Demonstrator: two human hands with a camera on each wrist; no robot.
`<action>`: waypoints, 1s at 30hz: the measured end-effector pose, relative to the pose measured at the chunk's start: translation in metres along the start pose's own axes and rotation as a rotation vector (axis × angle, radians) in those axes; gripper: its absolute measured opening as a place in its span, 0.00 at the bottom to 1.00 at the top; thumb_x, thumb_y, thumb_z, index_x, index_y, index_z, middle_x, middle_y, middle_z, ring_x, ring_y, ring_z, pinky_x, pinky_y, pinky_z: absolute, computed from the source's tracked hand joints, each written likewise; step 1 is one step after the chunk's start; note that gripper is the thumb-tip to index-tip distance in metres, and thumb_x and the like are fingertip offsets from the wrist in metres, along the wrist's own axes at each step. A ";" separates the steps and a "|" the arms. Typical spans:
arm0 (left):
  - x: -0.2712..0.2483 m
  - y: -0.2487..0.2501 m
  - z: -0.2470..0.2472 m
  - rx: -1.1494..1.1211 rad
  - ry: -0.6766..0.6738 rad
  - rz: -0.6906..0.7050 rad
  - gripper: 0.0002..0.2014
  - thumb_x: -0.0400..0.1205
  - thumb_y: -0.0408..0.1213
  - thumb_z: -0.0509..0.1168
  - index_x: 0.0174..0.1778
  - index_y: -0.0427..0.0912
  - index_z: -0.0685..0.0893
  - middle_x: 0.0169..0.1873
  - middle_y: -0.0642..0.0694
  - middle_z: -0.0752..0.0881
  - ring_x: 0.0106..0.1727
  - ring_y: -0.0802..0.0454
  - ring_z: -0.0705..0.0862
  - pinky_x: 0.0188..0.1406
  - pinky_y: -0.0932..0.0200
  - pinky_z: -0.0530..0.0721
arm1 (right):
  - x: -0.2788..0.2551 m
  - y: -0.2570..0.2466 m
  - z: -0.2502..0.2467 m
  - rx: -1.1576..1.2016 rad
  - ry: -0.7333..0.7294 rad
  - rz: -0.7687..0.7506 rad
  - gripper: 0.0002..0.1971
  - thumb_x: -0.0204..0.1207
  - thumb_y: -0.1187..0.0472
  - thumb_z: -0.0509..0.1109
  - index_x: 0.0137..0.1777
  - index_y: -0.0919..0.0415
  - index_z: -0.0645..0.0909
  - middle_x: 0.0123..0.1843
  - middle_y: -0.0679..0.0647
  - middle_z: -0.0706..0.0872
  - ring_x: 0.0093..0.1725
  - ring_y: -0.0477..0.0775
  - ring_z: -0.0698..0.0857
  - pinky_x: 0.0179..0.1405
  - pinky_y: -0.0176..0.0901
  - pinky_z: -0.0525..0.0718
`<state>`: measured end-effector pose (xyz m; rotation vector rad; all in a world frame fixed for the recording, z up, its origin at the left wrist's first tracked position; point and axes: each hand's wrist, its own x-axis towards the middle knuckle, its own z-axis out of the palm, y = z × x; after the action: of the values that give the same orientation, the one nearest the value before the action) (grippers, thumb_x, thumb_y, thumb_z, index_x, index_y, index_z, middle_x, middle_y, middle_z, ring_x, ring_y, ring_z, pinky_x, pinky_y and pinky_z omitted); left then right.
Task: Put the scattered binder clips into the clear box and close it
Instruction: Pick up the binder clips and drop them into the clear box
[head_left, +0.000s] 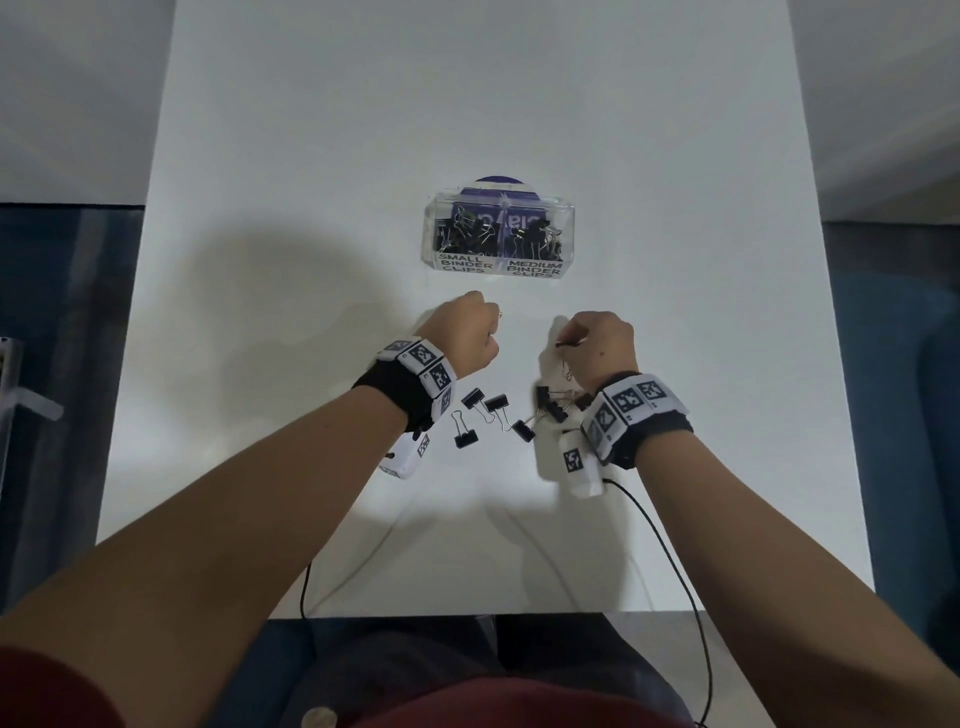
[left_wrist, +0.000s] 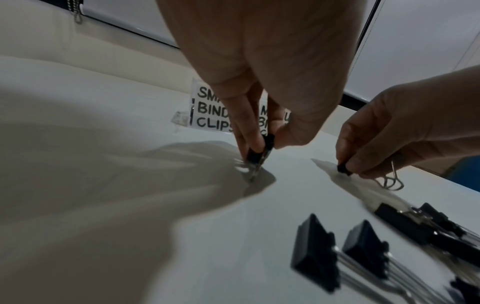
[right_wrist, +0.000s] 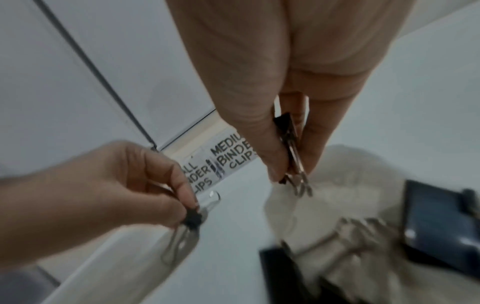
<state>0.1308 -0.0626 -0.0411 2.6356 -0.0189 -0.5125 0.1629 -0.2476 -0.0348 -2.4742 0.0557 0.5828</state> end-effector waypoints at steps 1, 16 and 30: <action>0.002 0.002 -0.002 0.023 -0.024 -0.010 0.07 0.74 0.31 0.60 0.44 0.37 0.82 0.48 0.39 0.82 0.46 0.37 0.83 0.50 0.44 0.84 | 0.002 -0.004 -0.004 0.031 0.011 -0.003 0.06 0.71 0.73 0.70 0.39 0.64 0.87 0.41 0.59 0.90 0.38 0.54 0.85 0.42 0.41 0.84; 0.045 0.042 -0.082 -0.230 0.304 -0.005 0.08 0.72 0.30 0.63 0.38 0.38 0.88 0.39 0.43 0.91 0.40 0.48 0.86 0.46 0.56 0.86 | 0.056 -0.071 -0.059 0.121 0.201 -0.269 0.08 0.74 0.66 0.66 0.42 0.60 0.87 0.45 0.54 0.91 0.41 0.51 0.87 0.46 0.39 0.86; -0.059 -0.009 0.004 0.103 -0.270 0.192 0.47 0.62 0.54 0.79 0.75 0.53 0.65 0.69 0.49 0.71 0.65 0.48 0.72 0.57 0.45 0.82 | -0.076 0.076 -0.028 -0.396 -0.284 -0.219 0.55 0.50 0.45 0.85 0.76 0.32 0.55 0.71 0.50 0.64 0.61 0.56 0.71 0.50 0.54 0.82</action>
<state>0.0743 -0.0502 -0.0274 2.6065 -0.3876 -0.8136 0.0921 -0.3323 -0.0232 -2.6921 -0.4784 0.9120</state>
